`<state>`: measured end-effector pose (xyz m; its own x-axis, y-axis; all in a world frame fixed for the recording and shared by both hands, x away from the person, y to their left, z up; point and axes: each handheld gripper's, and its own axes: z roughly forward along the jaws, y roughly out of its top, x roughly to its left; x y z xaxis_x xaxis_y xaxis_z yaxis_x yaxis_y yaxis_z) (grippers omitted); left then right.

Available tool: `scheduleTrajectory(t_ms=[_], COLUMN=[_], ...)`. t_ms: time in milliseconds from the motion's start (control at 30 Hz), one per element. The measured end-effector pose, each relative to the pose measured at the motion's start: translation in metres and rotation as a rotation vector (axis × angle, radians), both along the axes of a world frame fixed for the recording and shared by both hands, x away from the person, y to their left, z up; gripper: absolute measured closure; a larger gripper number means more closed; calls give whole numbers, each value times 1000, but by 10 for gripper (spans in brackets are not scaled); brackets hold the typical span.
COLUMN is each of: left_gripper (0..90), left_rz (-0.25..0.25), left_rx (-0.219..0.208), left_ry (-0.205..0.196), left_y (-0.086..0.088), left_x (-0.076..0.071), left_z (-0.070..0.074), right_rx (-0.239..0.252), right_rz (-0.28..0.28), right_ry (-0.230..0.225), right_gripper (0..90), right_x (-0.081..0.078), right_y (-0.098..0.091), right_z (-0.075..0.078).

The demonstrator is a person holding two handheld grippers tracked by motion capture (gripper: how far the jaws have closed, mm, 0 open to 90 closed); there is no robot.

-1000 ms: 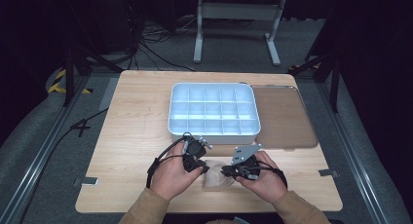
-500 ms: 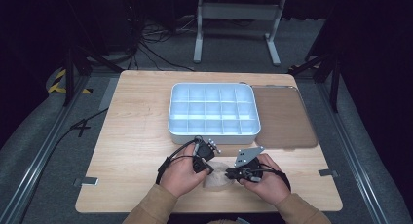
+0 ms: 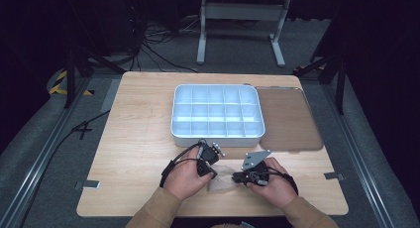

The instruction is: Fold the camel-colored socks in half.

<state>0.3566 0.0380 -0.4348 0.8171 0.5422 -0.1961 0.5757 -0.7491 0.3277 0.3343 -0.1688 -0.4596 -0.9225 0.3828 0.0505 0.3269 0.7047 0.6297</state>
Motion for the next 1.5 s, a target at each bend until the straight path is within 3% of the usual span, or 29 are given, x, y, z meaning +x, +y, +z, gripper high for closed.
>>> scheduleTrajectory(t_ms=[167, 533, 733, 833, 933, 1100, 1500], left_gripper=[880, 865, 847, 771, 742, 726, 711], left_rz=[0, 34, 53, 45, 37, 26, 35], left_rx=[-3, -81, -66, -55, -48, -49, 12], left_ry=[-3, -54, -72, -49, -66, -74, -10], left_y=[1, 17, 30, 36, 39, 44, 47], left_x=[0, -3, -5, -5, -7, -11, -11], left_z=[2, 26, 31, 31, 32, 32, 16], right_rx=[-3, -2, 19, 46, 62, 109, 126], right_rz=[-5, -12, -21, -17, -18, -23, -37], right_ry=[-7, -32, -66, -79, -78, -63, -7], right_gripper=[836, 840, 844, 847, 846, 876, 873], right_x=[-1, -5, -8, -11, -12, -14, -10], right_y=[0, 2, 2, 4, 5, 8, 13], right_z=[0, 1, 7, 11, 13, 13, 3])
